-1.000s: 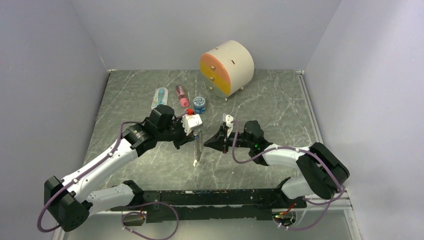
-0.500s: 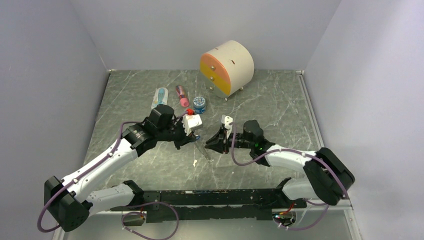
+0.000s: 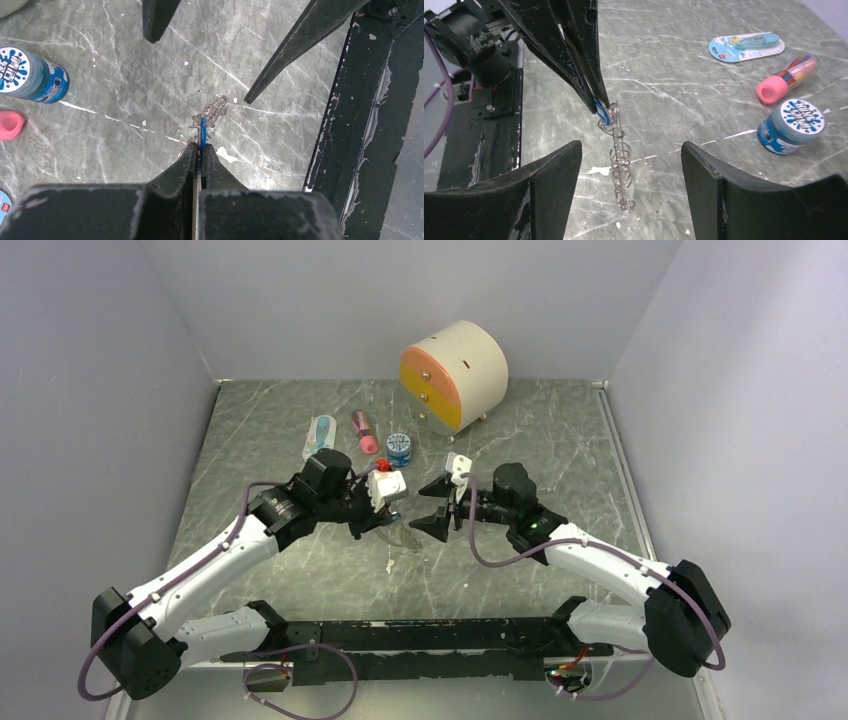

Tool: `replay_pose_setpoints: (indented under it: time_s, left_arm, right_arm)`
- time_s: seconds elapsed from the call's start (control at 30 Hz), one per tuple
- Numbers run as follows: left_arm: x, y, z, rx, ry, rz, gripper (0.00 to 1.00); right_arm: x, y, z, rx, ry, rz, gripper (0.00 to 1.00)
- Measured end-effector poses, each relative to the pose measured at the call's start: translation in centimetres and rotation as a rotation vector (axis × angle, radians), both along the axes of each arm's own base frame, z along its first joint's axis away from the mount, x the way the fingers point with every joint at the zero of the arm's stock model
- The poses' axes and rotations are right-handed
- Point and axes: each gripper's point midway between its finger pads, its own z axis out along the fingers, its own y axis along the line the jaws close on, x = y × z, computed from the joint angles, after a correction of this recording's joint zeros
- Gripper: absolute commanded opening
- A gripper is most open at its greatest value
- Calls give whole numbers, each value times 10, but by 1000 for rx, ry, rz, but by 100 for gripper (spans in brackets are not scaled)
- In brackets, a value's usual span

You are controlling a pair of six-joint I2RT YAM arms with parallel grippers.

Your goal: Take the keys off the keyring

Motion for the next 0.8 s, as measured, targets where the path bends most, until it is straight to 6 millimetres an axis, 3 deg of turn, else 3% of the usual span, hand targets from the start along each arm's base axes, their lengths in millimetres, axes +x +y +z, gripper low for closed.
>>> replay_pose_setpoints:
  time_s: [0.3, 0.5, 0.8]
  left_arm:
    - [-4, 0, -2, 5, 8, -23, 3]
    - [-8, 0, 0, 1, 4, -40, 2]
    - [-13, -1, 1, -8, 10, -68, 3]
  right_arm:
    - [-5, -8, 7, -82, -98, 135, 63]
    - [-6, 4, 2, -115, -116, 308, 54]
    - [-14, 10, -15, -134, -81, 431, 50]
